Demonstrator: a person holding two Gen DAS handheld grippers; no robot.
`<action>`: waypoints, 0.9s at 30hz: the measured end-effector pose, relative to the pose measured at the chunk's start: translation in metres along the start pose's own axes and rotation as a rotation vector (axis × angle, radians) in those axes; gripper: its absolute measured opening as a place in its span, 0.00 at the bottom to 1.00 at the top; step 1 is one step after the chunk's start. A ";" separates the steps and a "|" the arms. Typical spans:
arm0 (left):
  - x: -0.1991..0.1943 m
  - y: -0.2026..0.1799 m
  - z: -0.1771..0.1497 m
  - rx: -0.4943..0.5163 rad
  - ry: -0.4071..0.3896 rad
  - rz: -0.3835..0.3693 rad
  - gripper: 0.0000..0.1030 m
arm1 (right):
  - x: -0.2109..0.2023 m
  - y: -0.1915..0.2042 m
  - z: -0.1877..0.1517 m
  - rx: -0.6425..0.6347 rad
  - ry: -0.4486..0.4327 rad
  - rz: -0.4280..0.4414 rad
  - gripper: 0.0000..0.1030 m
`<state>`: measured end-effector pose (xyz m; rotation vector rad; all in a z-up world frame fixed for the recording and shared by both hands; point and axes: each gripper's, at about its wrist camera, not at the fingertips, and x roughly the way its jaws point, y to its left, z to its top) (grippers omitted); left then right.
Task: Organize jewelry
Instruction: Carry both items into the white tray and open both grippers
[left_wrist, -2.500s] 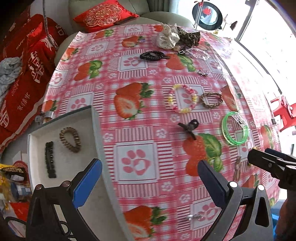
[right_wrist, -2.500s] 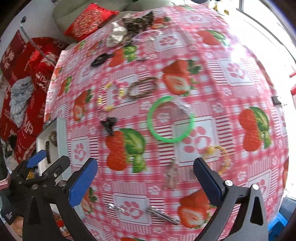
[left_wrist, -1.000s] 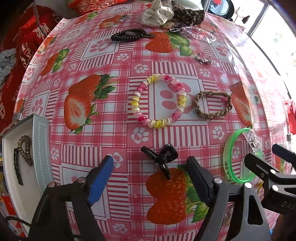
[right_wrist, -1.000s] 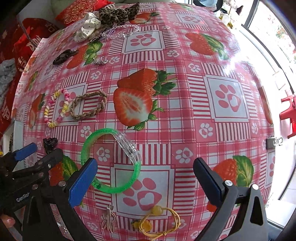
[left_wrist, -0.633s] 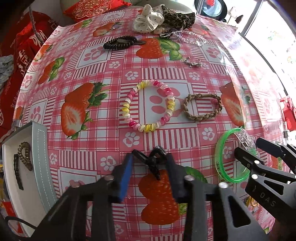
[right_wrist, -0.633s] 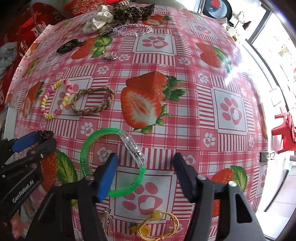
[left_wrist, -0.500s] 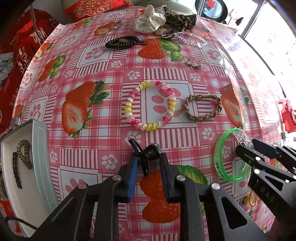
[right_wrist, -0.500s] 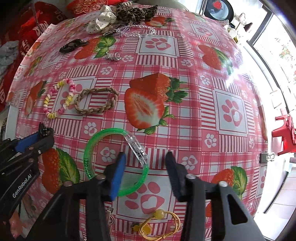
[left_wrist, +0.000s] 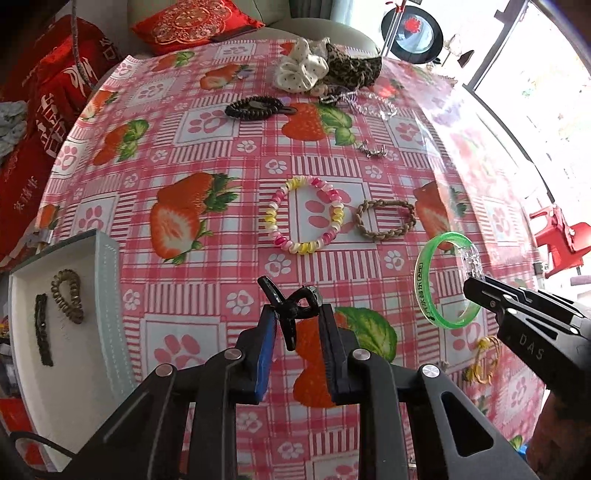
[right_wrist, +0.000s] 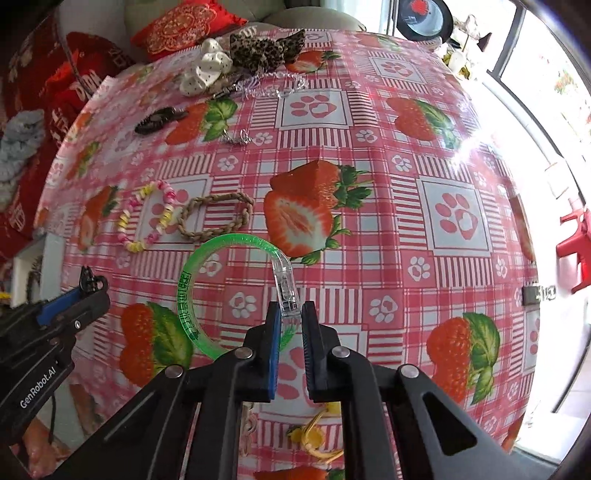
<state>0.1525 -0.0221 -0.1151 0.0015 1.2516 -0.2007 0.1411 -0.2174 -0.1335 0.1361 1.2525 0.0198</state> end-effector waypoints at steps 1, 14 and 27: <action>-0.003 0.000 0.000 0.000 -0.004 0.001 0.29 | -0.003 0.001 0.000 0.008 0.000 0.009 0.12; -0.058 0.052 -0.029 -0.051 -0.063 0.019 0.29 | -0.036 0.051 -0.007 -0.037 -0.006 0.098 0.12; -0.073 0.155 -0.083 -0.202 -0.024 0.117 0.29 | -0.039 0.172 -0.015 -0.217 0.017 0.211 0.12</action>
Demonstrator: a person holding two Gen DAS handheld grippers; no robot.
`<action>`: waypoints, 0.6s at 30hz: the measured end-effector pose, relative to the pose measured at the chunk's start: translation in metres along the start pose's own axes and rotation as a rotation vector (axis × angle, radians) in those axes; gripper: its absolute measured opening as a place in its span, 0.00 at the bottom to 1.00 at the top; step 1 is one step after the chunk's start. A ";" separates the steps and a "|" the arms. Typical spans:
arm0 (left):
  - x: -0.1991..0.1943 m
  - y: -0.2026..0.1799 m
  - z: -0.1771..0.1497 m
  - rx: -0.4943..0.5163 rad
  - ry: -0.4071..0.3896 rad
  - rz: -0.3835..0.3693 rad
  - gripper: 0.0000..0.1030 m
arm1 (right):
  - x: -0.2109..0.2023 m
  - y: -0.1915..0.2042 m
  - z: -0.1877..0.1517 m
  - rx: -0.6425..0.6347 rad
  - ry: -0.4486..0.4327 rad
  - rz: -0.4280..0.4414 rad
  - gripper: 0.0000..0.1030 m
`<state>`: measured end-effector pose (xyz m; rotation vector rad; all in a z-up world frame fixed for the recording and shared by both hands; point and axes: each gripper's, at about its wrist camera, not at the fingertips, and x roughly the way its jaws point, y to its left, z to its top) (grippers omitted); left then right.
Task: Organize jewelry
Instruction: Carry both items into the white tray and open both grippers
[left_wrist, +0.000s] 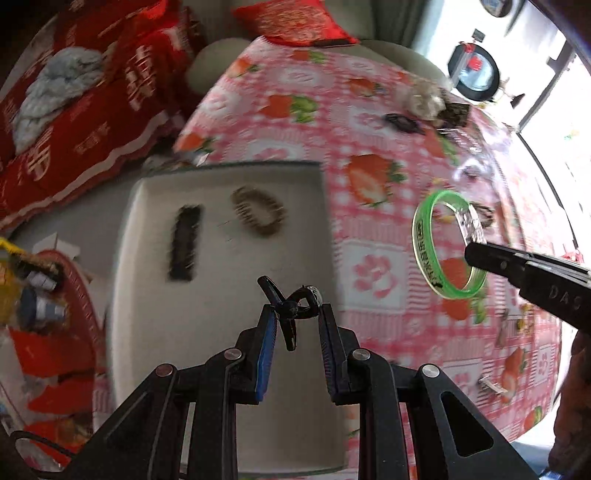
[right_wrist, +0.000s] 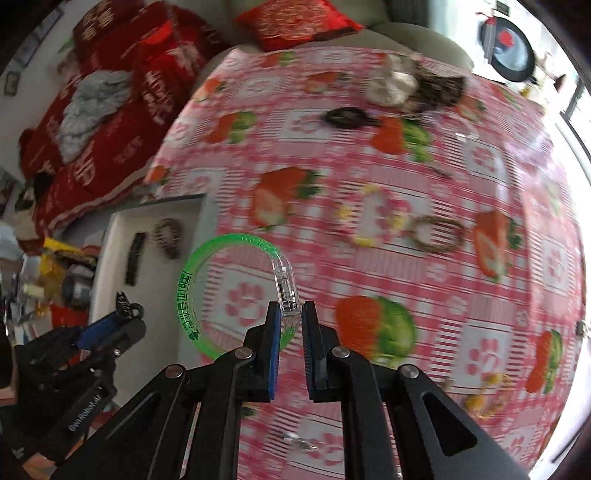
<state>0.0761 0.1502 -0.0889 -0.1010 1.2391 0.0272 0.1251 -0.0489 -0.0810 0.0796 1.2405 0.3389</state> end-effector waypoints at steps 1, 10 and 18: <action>0.001 0.005 -0.003 -0.008 0.004 0.006 0.29 | 0.004 0.011 0.001 -0.018 0.006 0.009 0.12; 0.021 0.057 -0.022 -0.071 0.049 0.054 0.29 | 0.043 0.091 0.010 -0.171 0.081 0.059 0.12; 0.044 0.080 -0.026 -0.084 0.080 0.073 0.29 | 0.090 0.133 0.012 -0.258 0.200 0.048 0.12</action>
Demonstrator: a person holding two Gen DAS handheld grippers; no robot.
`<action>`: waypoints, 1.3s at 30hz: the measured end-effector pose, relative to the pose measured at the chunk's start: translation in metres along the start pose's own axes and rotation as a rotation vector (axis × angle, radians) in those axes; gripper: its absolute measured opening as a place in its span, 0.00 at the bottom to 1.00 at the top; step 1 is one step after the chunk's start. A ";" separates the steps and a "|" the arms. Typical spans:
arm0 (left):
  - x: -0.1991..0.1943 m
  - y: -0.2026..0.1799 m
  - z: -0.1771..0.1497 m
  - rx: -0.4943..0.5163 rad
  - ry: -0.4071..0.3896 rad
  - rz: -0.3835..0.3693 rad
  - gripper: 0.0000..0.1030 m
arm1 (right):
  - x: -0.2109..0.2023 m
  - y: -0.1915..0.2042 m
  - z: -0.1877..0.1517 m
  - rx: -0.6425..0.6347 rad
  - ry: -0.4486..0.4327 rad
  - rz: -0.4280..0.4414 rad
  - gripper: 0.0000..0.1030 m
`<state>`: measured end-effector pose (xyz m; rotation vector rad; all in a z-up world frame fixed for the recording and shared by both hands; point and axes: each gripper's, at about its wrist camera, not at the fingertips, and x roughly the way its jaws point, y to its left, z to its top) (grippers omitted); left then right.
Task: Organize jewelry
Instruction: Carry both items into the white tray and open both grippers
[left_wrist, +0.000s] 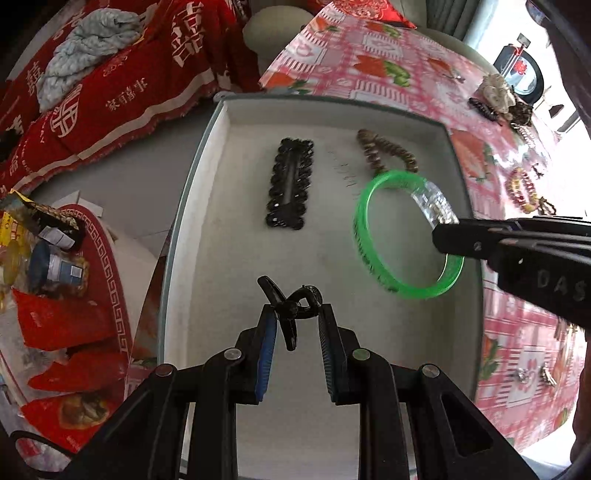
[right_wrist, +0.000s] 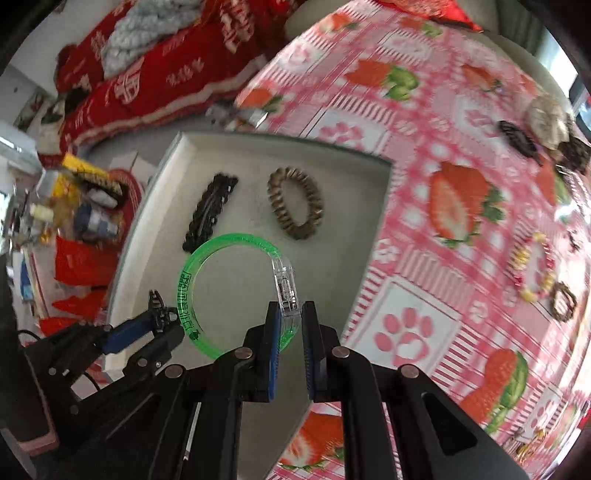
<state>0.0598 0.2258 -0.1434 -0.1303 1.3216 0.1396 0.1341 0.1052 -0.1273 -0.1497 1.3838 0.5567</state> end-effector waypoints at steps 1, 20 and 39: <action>0.002 0.001 0.000 -0.001 0.004 0.001 0.29 | 0.006 0.002 0.001 -0.009 0.020 -0.010 0.12; 0.021 0.005 0.038 0.016 -0.050 -0.014 0.29 | 0.039 0.002 0.045 -0.005 0.071 -0.113 0.12; 0.013 -0.001 0.030 0.040 -0.047 0.015 0.30 | -0.004 -0.015 0.038 0.076 -0.054 -0.021 0.45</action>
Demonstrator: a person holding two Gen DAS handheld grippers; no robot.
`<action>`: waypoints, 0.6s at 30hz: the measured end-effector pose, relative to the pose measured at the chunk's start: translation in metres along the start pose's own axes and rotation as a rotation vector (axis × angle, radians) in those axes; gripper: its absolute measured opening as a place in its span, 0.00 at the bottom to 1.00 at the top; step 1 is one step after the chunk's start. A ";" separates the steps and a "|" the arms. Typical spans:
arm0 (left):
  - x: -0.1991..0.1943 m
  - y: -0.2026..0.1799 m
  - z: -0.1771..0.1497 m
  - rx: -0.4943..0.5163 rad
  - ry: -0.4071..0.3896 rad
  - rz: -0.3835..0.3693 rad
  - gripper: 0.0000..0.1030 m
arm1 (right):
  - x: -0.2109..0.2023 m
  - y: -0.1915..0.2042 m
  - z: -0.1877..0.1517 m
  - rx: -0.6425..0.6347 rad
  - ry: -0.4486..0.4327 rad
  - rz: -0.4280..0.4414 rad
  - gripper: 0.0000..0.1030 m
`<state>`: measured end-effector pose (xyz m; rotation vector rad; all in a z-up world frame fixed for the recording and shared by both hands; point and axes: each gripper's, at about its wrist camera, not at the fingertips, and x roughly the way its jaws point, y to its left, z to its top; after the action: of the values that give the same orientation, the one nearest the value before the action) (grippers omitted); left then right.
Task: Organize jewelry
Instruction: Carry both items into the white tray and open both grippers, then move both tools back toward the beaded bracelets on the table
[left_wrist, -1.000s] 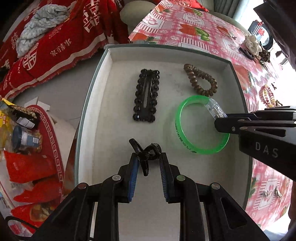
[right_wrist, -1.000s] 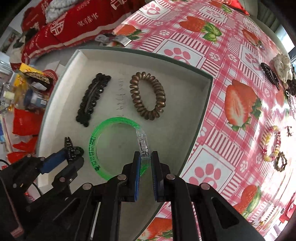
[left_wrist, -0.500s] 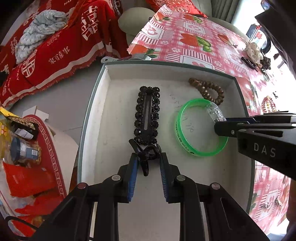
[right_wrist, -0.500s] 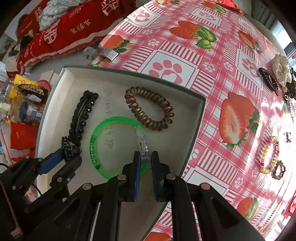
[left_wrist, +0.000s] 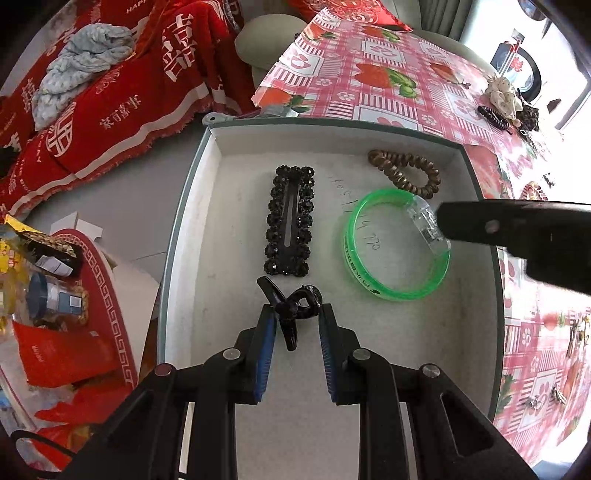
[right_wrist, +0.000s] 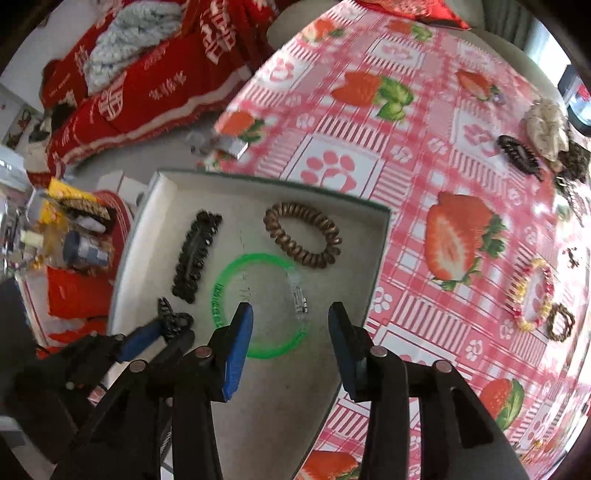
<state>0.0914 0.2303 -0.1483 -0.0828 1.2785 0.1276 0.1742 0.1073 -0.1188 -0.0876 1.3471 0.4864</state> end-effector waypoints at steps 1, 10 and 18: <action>-0.002 -0.001 0.000 0.002 0.000 0.004 0.30 | -0.006 -0.003 -0.002 0.012 -0.015 0.003 0.45; -0.019 -0.005 0.000 0.001 -0.053 0.052 0.96 | -0.038 -0.033 -0.042 0.117 -0.034 -0.005 0.47; -0.031 -0.021 0.002 0.049 -0.057 0.057 0.96 | -0.043 -0.067 -0.073 0.210 -0.027 -0.019 0.47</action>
<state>0.0880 0.2083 -0.1184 -0.0010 1.2269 0.1466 0.1271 0.0099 -0.1095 0.0784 1.3617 0.3266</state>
